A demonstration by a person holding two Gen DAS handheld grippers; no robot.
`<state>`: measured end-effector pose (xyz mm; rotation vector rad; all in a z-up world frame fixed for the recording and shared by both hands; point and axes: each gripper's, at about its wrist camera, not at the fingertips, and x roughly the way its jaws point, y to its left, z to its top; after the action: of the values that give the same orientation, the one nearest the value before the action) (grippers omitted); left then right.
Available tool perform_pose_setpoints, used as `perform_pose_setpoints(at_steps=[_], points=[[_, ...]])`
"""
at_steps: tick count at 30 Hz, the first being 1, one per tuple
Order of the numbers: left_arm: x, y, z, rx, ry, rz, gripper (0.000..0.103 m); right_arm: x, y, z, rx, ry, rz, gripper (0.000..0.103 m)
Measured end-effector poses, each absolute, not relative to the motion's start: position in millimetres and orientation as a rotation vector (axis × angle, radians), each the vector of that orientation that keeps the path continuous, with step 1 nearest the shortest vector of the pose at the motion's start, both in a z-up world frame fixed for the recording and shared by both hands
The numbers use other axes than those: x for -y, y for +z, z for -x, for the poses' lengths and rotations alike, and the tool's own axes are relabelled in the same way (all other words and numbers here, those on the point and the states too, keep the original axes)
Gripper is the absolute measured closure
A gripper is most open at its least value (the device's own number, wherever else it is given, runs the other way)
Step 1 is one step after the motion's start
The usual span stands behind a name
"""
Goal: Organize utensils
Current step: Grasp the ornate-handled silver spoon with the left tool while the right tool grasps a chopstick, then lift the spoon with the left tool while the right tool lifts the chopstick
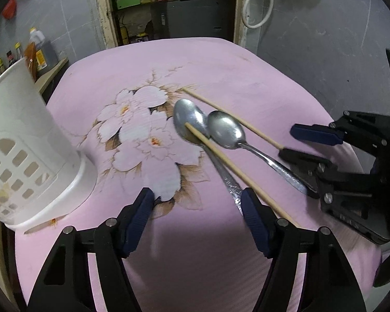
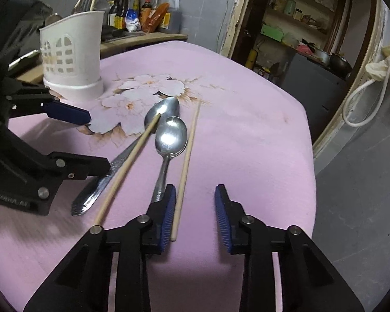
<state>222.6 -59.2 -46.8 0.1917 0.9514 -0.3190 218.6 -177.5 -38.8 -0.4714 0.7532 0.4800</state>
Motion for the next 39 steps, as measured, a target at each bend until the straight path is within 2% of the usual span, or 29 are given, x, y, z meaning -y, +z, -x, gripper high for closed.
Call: perform_pose_setpoints(at_steps=[1, 5, 13, 16, 17, 23, 39], points=[[60.9, -47.0, -222.8, -0.950, -0.321, -0.201, 0.044, 178.9, -38.5, -219.5, -0.748, 0.472, 0.474, 0.087], [67.4, -49.6, -227.6, -0.962, -0.347, -0.219, 0.050, 188.1, -36.3, -226.2, -0.755, 0.474, 0.426, 0.095], [78.2, -58.1, -244.3, -0.995, -0.365, -0.224, 0.067, 187.4, -37.1, -230.4, -0.757, 0.479, 0.423, 0.095], [75.8, -56.2, -247.3, -1.002, -0.372, -0.195, 0.087, 185.8, -38.0, -229.7, -0.762, 0.486, 0.429, 0.094], [75.7, -55.4, -248.1, -1.002, -0.359, -0.197, 0.090, 184.7, -38.0, -229.2, -0.761, 0.486, 0.436, 0.094], [62.5, -51.7, -248.7, -1.007, -0.322, -0.142, 0.096, 189.3, -38.2, -223.4, -0.754, 0.468, 0.425, 0.101], [6.9, -34.7, -196.2, -0.975, -0.246, -0.027, 0.095, 213.5, -36.1, -213.4, -0.783, 0.449, 0.329, 0.099]])
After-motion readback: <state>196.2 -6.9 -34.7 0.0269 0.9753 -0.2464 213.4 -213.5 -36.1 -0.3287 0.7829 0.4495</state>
